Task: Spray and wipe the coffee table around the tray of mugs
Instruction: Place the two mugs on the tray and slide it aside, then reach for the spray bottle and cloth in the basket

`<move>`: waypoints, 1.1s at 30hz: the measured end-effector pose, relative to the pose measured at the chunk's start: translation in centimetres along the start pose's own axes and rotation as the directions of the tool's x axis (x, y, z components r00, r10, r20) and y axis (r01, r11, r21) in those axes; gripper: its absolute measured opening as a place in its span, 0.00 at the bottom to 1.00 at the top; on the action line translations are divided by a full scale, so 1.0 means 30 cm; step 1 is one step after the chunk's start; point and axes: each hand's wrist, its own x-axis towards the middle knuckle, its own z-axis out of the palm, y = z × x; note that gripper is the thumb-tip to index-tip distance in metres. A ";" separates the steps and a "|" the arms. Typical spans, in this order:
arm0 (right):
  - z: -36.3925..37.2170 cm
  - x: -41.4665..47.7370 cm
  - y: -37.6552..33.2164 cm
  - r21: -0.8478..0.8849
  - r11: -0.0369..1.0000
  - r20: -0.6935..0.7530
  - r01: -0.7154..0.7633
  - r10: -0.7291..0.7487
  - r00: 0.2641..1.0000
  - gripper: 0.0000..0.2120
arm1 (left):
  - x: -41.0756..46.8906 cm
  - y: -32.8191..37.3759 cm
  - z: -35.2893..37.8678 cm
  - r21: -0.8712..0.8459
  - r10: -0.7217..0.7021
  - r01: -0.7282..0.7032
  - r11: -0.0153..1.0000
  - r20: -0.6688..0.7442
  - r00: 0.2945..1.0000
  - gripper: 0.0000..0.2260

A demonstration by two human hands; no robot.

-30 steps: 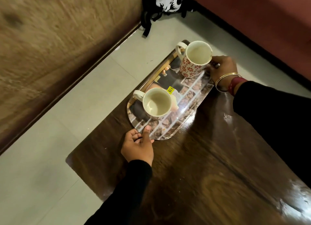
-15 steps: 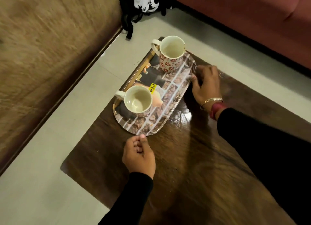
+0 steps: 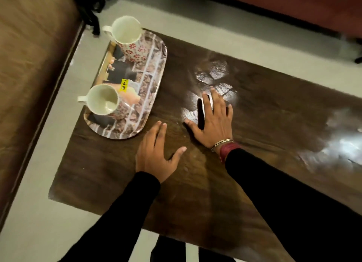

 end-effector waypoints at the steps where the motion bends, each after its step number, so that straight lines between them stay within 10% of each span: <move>1: -0.010 -0.030 0.023 0.000 1.000 0.008 -0.024 0.024 1.000 0.47 | -0.003 0.010 -0.001 0.025 0.011 -0.012 1.000 0.048 0.999 0.39; 12: -0.188 -0.364 0.399 0.028 0.943 -0.053 -0.331 0.332 0.942 0.55 | 0.052 0.336 0.067 0.217 0.133 -0.260 0.941 0.472 0.872 0.53; 33: -0.966 -1.072 0.747 0.132 0.720 -0.206 -0.682 0.692 0.692 0.58 | -0.027 1.406 -0.156 0.075 0.537 -0.668 0.740 0.532 0.655 0.51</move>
